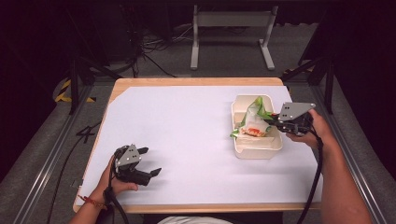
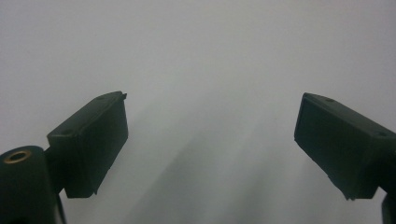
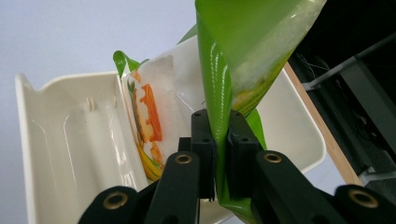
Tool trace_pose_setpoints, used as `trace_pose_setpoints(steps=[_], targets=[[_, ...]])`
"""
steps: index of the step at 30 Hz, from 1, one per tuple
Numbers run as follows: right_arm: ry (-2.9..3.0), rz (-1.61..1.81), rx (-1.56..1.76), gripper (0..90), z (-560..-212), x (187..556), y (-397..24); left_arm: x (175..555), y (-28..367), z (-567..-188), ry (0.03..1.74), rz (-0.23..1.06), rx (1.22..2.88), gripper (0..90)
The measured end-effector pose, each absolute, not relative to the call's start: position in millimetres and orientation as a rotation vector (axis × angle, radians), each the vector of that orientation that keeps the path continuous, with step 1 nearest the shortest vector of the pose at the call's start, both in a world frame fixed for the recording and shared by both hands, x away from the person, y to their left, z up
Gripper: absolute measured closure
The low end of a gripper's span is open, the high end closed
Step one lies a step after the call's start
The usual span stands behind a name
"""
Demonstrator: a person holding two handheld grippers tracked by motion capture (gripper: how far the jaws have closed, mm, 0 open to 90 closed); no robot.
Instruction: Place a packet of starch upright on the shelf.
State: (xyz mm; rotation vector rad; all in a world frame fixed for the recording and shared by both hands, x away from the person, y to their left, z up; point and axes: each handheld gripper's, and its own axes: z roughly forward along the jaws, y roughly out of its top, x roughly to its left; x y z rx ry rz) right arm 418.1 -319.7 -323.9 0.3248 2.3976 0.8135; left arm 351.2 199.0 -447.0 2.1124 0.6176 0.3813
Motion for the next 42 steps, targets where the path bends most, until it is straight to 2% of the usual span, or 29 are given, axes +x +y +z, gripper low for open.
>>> trace_pose_setpoints(steps=[15,26,30,31,42], targets=[[2.367,0.827,0.372,80.4,-328,405,-320,350,201,-446,0.613,0.390,2.107,10.7],[2.293,0.878,0.465,74.9,-325,401,-321,350,201,-446,0.614,0.394,2.104,10.5],[2.266,0.887,0.494,69.6,-322,400,-322,350,200,-446,0.611,0.396,2.106,10.5],[2.242,0.880,0.512,64.9,-320,399,-322,350,201,-446,0.611,0.396,2.105,10.5],[2.150,0.876,0.591,49.6,-311,389,-328,350,201,-445,0.616,0.404,2.102,10.4]])
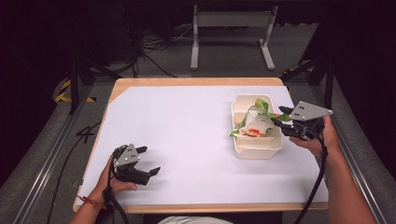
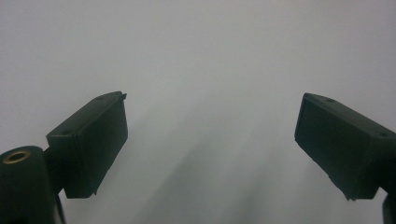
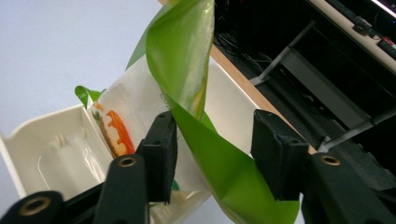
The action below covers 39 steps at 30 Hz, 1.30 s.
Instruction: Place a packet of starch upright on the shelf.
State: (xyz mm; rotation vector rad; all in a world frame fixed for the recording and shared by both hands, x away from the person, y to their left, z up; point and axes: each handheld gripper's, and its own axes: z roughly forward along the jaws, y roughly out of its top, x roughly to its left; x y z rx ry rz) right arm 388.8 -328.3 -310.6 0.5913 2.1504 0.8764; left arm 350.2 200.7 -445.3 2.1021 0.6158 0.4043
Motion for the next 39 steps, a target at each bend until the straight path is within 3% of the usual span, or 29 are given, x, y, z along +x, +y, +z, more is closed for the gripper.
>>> trace_pose_setpoints(steps=[16,39], targets=[[2.068,0.883,0.725,37.6,-307,372,-357,353,198,-446,0.603,0.432,2.123,10.4],[2.146,0.889,0.778,26.9,-345,351,-362,353,198,-446,0.610,0.427,2.126,10.3]])
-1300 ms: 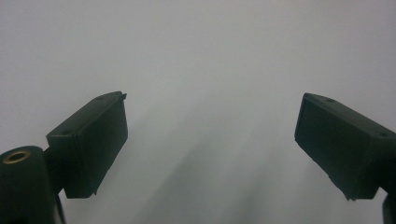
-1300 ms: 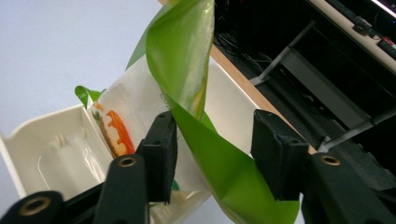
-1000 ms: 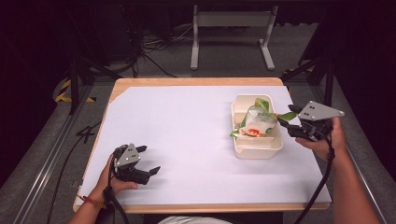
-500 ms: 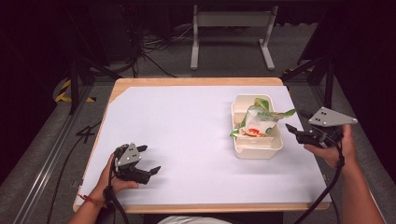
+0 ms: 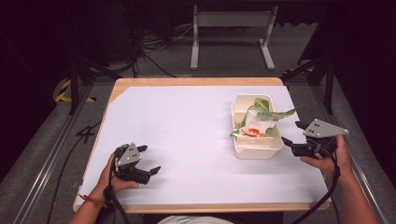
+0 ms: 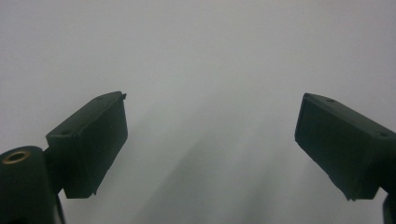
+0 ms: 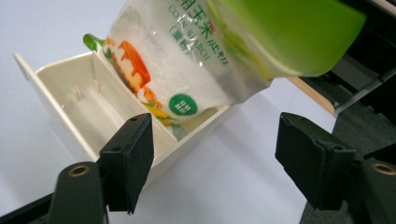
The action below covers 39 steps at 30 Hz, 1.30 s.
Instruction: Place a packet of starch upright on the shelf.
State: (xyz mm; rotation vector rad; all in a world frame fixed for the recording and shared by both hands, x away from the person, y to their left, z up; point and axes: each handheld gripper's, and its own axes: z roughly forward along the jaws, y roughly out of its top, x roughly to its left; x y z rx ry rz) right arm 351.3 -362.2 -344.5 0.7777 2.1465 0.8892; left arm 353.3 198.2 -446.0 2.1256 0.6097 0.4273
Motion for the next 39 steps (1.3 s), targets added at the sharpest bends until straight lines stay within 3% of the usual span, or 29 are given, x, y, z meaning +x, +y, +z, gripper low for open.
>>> trace_pose_setpoints(steps=[39], targets=[[2.192,0.992,0.857,17.6,-430,299,-380,352,202,-445,0.614,0.451,2.115,10.1]])
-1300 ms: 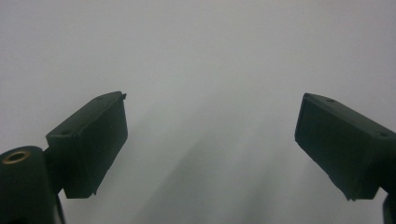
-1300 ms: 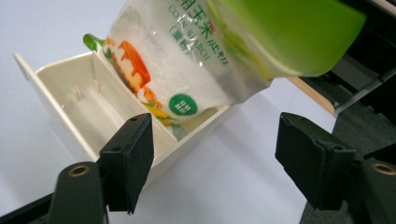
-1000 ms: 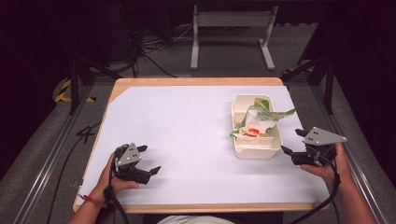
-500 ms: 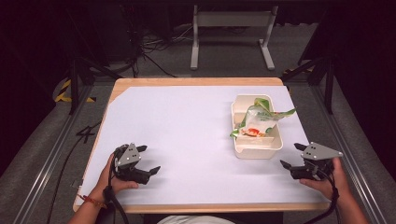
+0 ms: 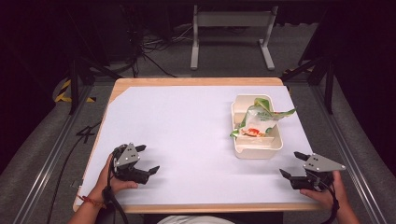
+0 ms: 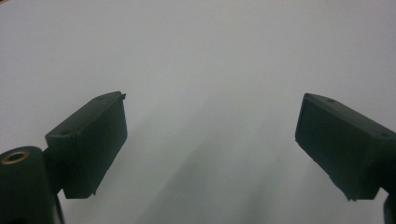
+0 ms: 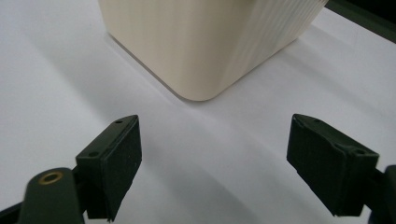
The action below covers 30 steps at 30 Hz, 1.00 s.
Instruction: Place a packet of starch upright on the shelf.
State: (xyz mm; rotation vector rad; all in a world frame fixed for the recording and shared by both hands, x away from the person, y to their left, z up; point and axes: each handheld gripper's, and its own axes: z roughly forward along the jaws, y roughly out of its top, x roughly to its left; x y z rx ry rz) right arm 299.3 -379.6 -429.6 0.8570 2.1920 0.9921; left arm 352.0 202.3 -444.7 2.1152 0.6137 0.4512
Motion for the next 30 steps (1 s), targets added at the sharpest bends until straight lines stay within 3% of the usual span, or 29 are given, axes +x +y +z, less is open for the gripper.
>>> trace_pose_setpoints(steps=[30], targets=[[2.098,1.027,0.952,14.8,-439.0,294.7,-389.6,352.4,200.8,-444.6,0.604,0.448,2.118,9.8]])
